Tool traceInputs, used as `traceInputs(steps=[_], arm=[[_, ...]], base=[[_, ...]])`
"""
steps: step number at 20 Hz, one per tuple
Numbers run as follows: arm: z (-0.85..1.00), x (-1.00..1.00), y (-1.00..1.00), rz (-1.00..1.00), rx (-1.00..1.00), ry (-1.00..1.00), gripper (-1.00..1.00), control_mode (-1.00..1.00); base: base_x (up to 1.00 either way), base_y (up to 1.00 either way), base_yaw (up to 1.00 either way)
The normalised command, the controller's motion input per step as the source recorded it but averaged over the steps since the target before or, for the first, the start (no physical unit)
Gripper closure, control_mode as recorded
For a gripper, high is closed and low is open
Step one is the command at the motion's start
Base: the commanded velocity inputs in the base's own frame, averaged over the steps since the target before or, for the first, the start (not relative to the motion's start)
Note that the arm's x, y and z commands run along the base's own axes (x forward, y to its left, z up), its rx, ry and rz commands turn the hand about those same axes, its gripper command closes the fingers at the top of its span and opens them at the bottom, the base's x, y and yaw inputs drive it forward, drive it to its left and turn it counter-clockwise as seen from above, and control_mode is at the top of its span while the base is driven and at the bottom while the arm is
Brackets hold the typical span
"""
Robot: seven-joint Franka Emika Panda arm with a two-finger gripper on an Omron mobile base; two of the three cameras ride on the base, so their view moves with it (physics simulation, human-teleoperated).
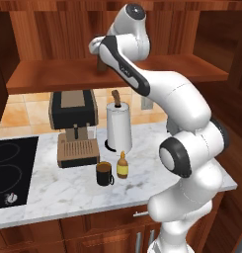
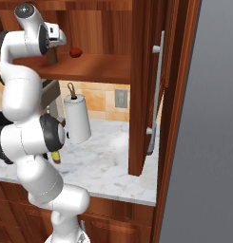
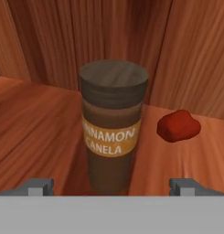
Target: Pick the cinnamon and honey bottle from the cabinet and place them next to the mug.
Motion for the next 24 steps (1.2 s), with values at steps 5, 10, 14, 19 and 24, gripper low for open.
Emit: traceInputs(steps=[5, 10, 14, 19, 24], arm=[[0.0, 0.21, 0.08, -0.01, 0.0, 0.0, -1.0, -1.0], [0.0, 0.04, 0.11, 0.0, 0.0, 0.0, -1.0, -1.0], [0.0, 0.01, 0.01, 0.0, 0.01, 0.01, -1.0, -1.0], [0.0, 0.01, 0.0, -0.05, 0.0, 0.03, -1.0, -1.0], [-0.06, 0.04, 0.0, -0.06, 0.03, 0.06, -1.0, -1.0]], base=[[0.0, 0.0, 0.0], [0.0, 0.0, 0.0], [0.0, 0.0, 0.0], [0.0, 0.0, 0.0], [0.0, 0.0, 0.0]])
